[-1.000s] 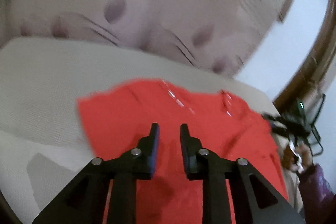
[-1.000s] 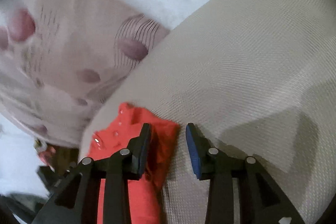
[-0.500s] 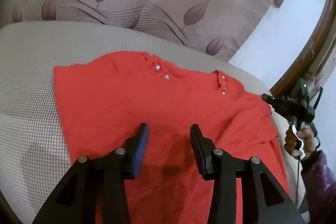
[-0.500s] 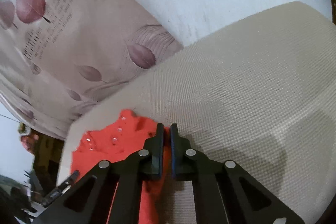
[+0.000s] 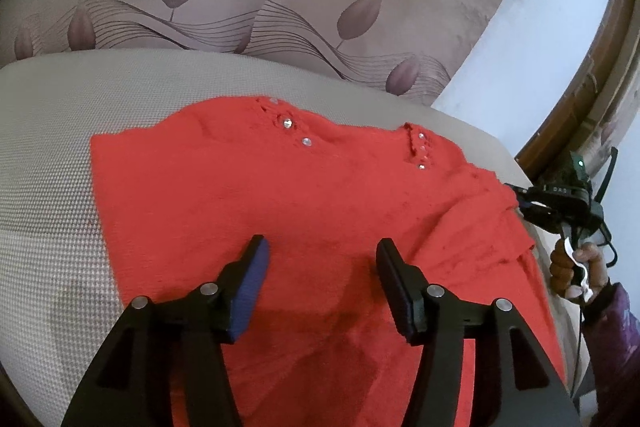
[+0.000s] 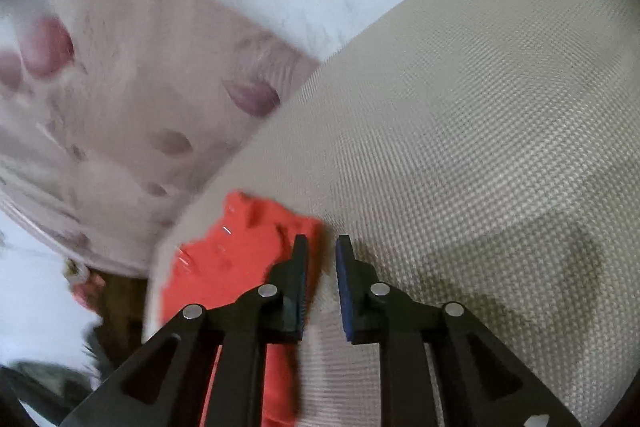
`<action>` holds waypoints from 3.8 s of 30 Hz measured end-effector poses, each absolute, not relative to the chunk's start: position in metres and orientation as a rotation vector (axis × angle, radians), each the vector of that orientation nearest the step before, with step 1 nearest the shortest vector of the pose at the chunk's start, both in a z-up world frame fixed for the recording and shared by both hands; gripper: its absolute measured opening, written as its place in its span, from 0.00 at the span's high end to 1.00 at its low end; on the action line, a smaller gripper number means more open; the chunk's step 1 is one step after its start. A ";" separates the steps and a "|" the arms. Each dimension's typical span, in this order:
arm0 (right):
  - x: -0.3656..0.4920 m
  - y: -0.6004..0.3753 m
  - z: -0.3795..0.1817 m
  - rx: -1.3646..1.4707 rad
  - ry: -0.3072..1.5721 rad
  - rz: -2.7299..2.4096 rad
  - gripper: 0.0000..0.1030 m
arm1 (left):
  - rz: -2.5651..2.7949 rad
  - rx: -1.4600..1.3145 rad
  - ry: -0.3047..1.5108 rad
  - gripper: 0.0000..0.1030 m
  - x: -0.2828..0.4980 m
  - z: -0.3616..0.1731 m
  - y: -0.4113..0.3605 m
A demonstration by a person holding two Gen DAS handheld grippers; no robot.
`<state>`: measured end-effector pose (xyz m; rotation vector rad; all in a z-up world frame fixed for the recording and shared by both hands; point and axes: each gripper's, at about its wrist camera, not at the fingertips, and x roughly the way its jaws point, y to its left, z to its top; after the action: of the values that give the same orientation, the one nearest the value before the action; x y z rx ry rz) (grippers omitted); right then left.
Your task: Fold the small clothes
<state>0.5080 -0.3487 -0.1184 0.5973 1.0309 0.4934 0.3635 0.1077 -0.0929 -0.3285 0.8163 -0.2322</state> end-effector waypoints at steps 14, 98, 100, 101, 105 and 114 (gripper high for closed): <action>0.519 -0.331 -0.102 0.286 0.995 0.381 0.97 | -0.247 -0.339 0.814 0.40 0.363 -0.094 0.108; 0.162 -0.357 -0.086 0.320 0.951 0.570 0.35 | -0.319 -0.289 0.782 0.06 0.114 -0.053 0.119; 0.143 -0.356 -0.092 0.305 0.947 0.569 0.35 | -0.307 -0.333 0.802 0.06 0.094 -0.061 0.122; 0.135 -0.352 -0.095 0.293 0.946 0.576 0.35 | -0.304 -0.355 0.806 0.06 0.088 -0.064 0.124; 0.115 -0.339 -0.098 0.251 0.912 0.576 0.35 | -0.291 -0.463 0.843 0.06 0.066 -0.080 0.135; 0.110 -0.324 -0.110 0.340 0.914 0.651 0.35 | -0.348 -0.626 0.881 0.07 0.030 -0.102 0.138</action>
<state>0.1104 -0.3243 -0.1095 0.3401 0.9137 0.6507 0.0302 0.1379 -0.1025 -0.6263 0.8811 -0.3477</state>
